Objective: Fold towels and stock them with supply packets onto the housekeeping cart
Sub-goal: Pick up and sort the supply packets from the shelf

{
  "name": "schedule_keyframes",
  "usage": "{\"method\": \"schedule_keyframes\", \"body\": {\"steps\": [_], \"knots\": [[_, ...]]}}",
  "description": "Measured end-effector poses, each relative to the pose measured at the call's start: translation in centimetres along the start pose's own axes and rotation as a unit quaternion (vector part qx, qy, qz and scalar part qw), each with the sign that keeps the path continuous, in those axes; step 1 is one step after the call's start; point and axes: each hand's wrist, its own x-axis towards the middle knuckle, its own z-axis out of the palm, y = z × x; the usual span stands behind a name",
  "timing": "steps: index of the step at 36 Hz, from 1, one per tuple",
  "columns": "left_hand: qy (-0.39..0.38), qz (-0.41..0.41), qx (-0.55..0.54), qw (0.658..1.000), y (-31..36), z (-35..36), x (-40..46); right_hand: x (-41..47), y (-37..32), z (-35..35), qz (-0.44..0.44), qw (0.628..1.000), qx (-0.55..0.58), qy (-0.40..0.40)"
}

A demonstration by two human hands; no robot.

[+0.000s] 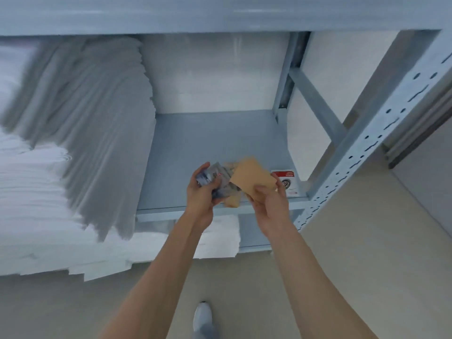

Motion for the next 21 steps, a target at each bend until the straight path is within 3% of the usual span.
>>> {"method": "schedule_keyframes", "body": {"steps": [10, 17, 21], "knots": [[-0.099, -0.047, -0.091, 0.99, -7.1, 16.3, -18.1, -12.7, -13.4, -15.3, -0.173, 0.974, -0.001, 0.147], [-0.071, -0.043, -0.04, 0.996, -13.5, 24.2, -23.9, -16.1, -18.4, -24.5, -0.256, 0.937, -0.075, 0.225], [-0.079, -0.036, -0.009, 0.996, -16.9, 27.9, -25.1, -15.5, -20.6, -28.3, -0.256, 0.927, -0.112, 0.251]]}}
